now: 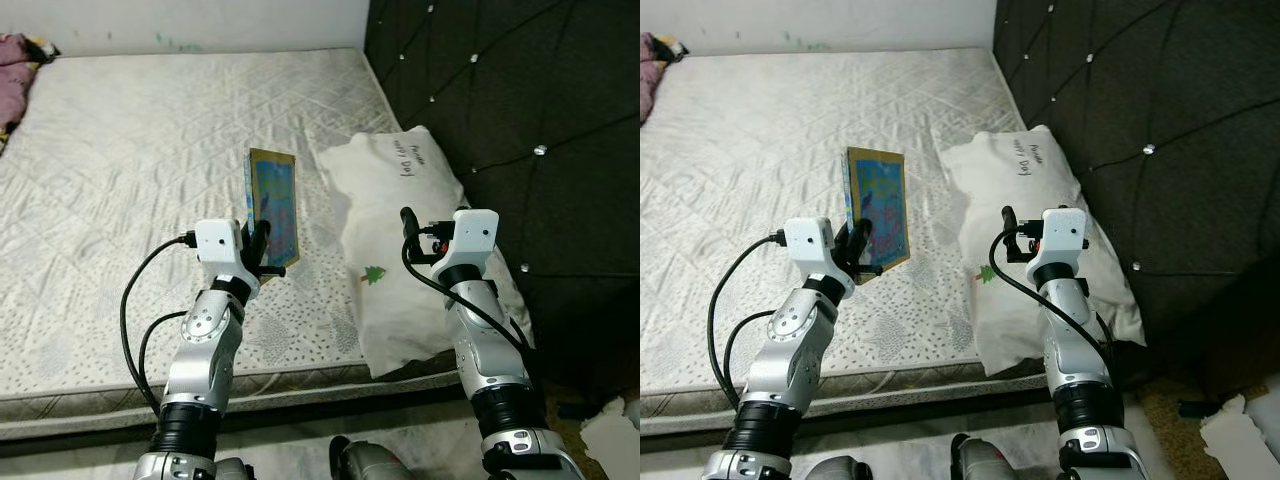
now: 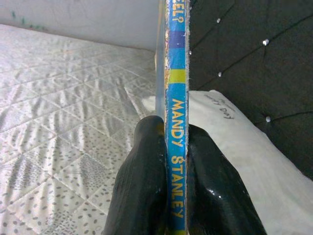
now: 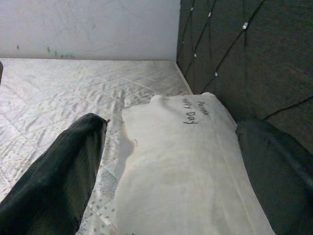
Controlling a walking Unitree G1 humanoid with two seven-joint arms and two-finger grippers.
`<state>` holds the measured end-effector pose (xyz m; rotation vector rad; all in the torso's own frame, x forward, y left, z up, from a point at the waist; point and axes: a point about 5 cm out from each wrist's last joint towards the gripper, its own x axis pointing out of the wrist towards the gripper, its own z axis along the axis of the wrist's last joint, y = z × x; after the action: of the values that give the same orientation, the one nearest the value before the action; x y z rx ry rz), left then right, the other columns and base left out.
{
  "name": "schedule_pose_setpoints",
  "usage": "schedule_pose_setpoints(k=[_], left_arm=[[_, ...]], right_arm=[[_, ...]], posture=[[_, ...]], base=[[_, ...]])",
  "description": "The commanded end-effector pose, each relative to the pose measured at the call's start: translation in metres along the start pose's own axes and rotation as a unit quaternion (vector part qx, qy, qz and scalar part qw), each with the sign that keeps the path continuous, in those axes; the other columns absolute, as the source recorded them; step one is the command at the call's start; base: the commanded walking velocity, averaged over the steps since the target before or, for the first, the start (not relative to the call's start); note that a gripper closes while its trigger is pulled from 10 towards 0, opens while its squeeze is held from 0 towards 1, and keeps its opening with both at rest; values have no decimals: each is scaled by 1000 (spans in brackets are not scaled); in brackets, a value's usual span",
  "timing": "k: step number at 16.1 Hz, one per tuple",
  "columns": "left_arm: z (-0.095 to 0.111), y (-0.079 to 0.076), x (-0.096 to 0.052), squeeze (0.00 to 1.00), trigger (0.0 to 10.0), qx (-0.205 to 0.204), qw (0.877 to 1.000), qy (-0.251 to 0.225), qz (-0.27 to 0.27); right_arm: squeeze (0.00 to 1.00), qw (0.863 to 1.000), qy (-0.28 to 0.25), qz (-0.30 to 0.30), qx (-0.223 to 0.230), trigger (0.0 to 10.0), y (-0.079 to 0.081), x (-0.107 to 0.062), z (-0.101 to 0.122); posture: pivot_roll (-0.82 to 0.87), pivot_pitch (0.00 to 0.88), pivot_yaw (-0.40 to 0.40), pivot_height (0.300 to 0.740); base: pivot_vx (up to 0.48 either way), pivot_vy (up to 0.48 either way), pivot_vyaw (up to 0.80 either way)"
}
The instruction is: Clean up the room
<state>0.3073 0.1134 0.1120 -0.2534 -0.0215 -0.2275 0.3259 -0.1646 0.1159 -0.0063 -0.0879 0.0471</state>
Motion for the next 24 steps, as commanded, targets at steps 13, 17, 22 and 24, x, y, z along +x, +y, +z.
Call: schedule_pose_setpoints(k=[13,17,22,24], left_arm=[[6,14,-19,0,10000,-19,999,11,41],[7,14,-21,0,10000,-14,999,12,47],[9,13,-20,0,10000,-14,999,4,42],[10,12,-20,0,10000,-14,999,1,40]], right_arm=[[0,1000,8,25,9,10000,8,-17,-3],[0,999,14,30,7,10000,7,-21,-5],[0,999,15,36,5,10000,9,-19,-4],[0,999,15,36,3,10000,8,-19,-3]], posture=[[-36,202,-8,736],[-39,210,-11,699],[-38,206,-11,691],[-38,206,-12,691]], base=[[0,0,0],[0,0,0],[0,0,0],[0,0,0]])
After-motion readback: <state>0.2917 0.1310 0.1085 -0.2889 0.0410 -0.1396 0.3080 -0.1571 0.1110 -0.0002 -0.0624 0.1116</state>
